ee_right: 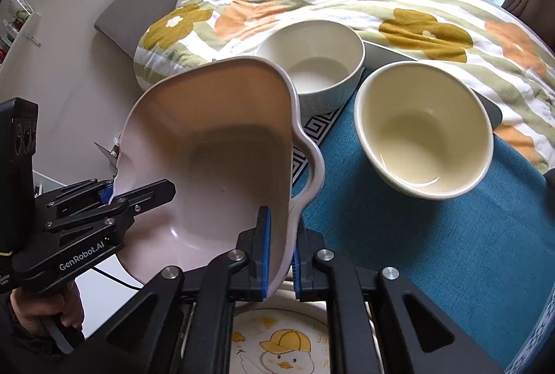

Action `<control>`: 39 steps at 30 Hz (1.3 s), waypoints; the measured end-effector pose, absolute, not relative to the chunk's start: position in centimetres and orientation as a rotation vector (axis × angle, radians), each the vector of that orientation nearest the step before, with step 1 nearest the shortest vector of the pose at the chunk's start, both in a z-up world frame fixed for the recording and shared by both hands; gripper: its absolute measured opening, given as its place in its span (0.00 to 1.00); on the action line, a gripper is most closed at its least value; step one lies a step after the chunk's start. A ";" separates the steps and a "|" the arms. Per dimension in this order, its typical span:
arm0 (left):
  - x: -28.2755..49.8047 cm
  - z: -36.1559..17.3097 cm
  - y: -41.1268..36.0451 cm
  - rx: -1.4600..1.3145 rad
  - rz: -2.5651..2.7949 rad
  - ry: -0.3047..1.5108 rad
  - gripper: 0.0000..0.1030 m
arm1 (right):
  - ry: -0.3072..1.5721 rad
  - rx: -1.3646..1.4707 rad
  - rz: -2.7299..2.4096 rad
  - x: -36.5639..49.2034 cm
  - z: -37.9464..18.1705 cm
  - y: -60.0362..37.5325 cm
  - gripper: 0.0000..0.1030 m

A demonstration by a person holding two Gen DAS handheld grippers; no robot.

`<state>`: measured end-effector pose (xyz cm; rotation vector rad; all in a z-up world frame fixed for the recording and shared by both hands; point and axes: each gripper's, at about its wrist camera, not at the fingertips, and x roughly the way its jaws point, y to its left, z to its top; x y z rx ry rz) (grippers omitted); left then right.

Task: Organize plates and bowls

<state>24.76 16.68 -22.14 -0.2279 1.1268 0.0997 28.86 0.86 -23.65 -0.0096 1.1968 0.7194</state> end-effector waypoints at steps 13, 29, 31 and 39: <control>18.9 -15.1 2.8 -0.135 -0.010 1.029 0.20 | 1.075 0.112 0.608 20.9 -17.5 -13.5 0.09; 16.4 -20.4 -18.8 -0.092 -0.328 1.130 0.20 | 1.103 0.242 0.275 12.7 -20.2 -33.8 0.09; 16.8 -22.0 -20.6 -0.080 -0.354 1.153 0.20 | 1.126 0.263 0.242 12.5 -21.5 -35.0 0.09; 18.1 -27.3 -24.6 -0.036 -0.395 1.231 0.20 | 1.174 0.327 0.178 12.4 -26.5 -38.5 0.09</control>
